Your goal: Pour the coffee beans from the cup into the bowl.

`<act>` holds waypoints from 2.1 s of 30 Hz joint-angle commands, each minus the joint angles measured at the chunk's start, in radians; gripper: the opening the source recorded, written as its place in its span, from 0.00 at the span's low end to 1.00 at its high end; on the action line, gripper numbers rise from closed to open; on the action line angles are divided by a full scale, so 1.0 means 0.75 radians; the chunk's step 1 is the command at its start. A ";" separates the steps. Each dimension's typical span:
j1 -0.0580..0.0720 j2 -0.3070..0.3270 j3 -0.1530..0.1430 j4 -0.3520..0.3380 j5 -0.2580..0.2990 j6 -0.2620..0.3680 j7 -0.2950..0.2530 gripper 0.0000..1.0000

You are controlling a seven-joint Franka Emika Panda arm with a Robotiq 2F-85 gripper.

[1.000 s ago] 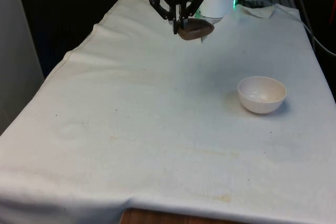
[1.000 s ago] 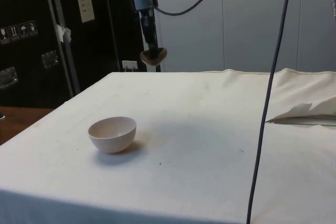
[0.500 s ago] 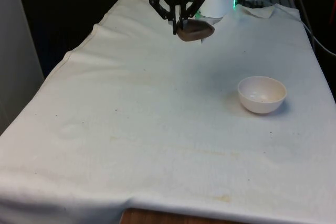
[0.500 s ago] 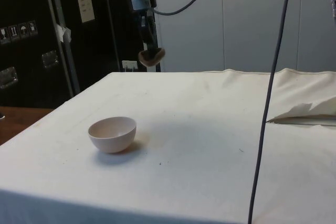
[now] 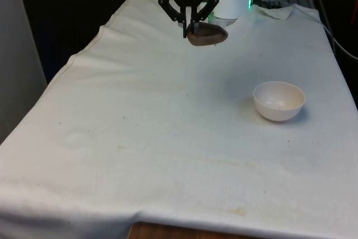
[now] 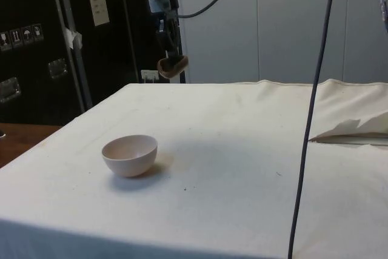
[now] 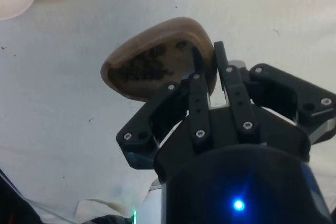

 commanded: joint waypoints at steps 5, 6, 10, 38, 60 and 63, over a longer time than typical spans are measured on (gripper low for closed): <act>0.007 0.004 0.005 0.003 -0.032 0.001 0.072 0.00; 0.007 0.003 0.008 0.003 -0.036 0.001 0.080 0.00; 0.000 0.000 0.024 0.000 -0.045 0.000 0.100 0.00; 0.008 -0.017 0.135 0.025 -0.267 0.001 0.393 0.00; 0.009 -0.007 0.249 0.032 -0.488 -0.009 0.647 0.00; 0.009 -0.004 0.267 0.033 -0.519 -0.015 0.680 0.00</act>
